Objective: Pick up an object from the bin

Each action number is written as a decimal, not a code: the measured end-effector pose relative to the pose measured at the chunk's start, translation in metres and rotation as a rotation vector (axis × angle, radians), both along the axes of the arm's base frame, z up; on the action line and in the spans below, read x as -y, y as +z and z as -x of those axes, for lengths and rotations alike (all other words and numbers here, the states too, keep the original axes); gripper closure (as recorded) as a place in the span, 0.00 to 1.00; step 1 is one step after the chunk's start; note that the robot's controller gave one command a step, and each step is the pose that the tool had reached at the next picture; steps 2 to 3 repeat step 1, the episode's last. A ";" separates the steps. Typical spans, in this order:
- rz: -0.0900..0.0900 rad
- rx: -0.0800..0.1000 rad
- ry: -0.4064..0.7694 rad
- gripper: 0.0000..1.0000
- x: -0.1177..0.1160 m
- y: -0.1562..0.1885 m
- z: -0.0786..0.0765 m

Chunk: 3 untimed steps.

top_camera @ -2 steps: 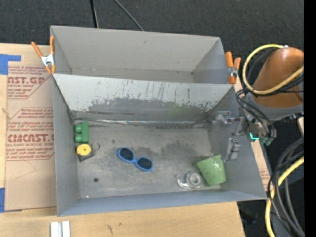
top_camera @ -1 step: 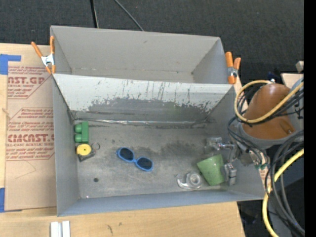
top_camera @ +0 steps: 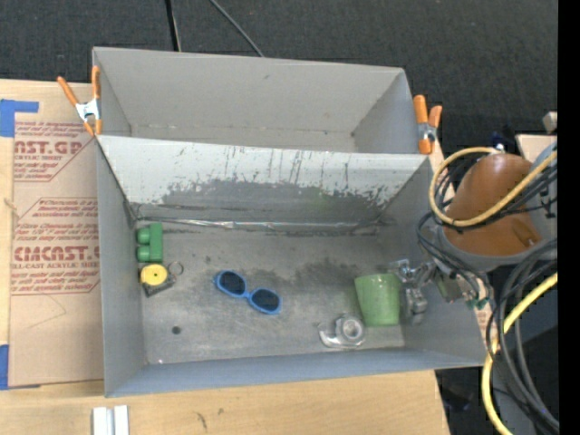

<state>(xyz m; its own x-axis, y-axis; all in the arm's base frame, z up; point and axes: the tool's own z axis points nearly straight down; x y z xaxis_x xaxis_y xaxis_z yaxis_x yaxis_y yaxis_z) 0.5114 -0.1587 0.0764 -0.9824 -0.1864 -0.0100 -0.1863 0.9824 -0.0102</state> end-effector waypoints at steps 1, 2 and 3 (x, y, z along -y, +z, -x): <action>-0.006 -0.002 0.026 1.00 -0.031 0.158 0.016; -0.006 -0.002 0.026 1.00 -0.031 0.158 0.016; -0.006 -0.002 0.026 1.00 -0.031 0.158 0.016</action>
Offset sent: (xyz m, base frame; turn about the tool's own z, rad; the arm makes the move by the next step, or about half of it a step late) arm -0.0174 0.0303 0.1534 -0.0249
